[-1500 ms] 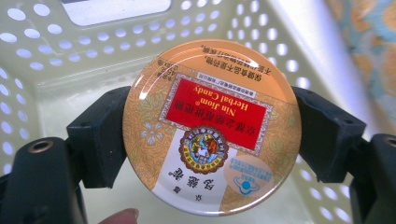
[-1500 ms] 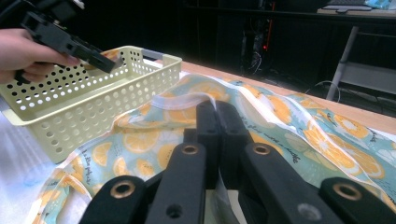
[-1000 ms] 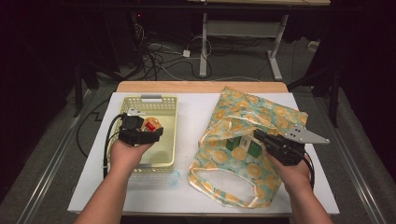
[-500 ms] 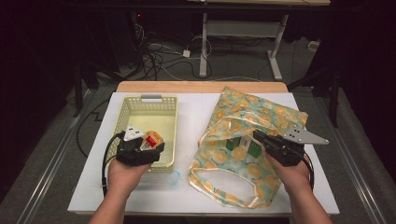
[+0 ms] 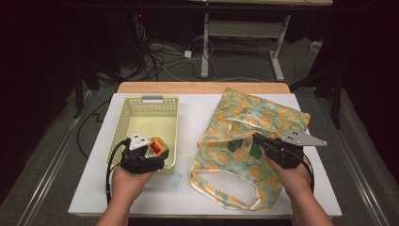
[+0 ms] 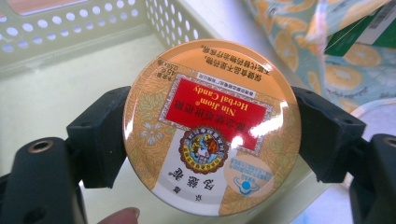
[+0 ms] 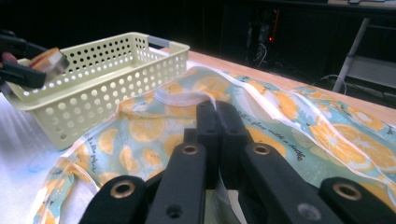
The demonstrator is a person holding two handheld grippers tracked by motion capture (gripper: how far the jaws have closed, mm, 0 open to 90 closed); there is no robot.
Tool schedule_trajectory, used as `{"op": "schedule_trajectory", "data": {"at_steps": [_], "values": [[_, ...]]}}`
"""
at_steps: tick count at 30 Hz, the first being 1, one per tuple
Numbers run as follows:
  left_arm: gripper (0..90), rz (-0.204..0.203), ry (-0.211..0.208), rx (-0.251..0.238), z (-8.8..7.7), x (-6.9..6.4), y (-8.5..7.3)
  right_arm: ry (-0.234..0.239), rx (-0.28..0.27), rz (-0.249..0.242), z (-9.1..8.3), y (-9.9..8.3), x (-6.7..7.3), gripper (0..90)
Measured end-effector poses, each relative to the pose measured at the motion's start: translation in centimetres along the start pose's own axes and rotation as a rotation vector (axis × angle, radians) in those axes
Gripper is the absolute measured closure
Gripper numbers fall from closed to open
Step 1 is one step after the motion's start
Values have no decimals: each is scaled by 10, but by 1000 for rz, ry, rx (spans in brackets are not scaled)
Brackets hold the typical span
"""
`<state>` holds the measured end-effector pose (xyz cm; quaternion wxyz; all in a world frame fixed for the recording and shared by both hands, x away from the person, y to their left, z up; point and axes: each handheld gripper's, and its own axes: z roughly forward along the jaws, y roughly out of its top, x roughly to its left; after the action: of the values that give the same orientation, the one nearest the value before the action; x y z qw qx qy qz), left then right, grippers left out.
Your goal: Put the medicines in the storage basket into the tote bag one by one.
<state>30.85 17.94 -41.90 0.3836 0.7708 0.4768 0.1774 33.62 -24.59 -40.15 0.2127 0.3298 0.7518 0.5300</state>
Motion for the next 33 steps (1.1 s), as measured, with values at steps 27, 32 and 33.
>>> {"op": "schedule_trajectory", "data": {"at_steps": [27,32,33], "values": [[193,111,-194,-43,2,-69,16,-5,-15,-15,-3,5,3,900],[193,159,-217,-3,22,-87,17,-5,-16,-13,-3,5,2,900],[193,165,-224,0,25,-90,18,-4,-16,-13,-3,5,2,900]]}}
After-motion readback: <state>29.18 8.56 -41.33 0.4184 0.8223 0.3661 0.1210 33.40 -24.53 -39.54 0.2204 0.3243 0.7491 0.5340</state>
